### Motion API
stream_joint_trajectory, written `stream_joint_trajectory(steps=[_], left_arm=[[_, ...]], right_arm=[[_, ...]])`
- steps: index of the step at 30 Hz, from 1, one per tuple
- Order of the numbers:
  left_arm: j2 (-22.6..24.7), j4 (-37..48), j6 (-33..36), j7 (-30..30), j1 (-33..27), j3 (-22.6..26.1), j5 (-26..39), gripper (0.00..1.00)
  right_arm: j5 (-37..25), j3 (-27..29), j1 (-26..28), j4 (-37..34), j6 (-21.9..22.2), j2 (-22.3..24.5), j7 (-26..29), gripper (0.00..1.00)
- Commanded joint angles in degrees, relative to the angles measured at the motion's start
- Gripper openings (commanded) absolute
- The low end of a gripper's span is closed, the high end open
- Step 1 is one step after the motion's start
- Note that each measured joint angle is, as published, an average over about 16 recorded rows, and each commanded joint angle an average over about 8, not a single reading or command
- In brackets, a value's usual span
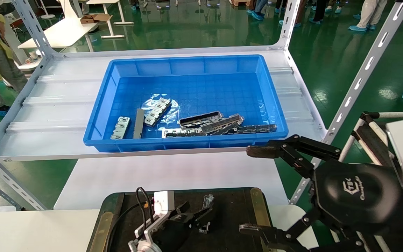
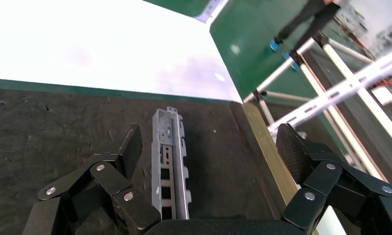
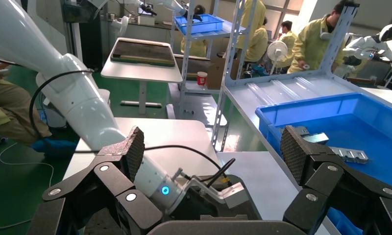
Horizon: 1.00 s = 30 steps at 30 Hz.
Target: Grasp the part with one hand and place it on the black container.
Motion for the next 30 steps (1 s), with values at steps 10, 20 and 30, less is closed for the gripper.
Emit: stream_joint_trajectory(steps=[10,20,30], left_arm=[[-8.1,-6.2,12.4,-4.1,-2.2,-1.5,4.6,1.0],[-13.5,-8.5,25.0,-3.0,-3.6,-4.7,4.9,1.0],[-17.8,-9.1,37.2,3.7,-4.1,-9.7,0.3,1.0]], right_arm=[[0.0,0.0,0.0,0.0,0.0,0.0,0.0,1.0],[0.0,0.0,0.0,0.0,0.0,0.0,0.0,1.0],[0.0,0.0,0.0,0.0,0.0,0.0,0.0,1.0]])
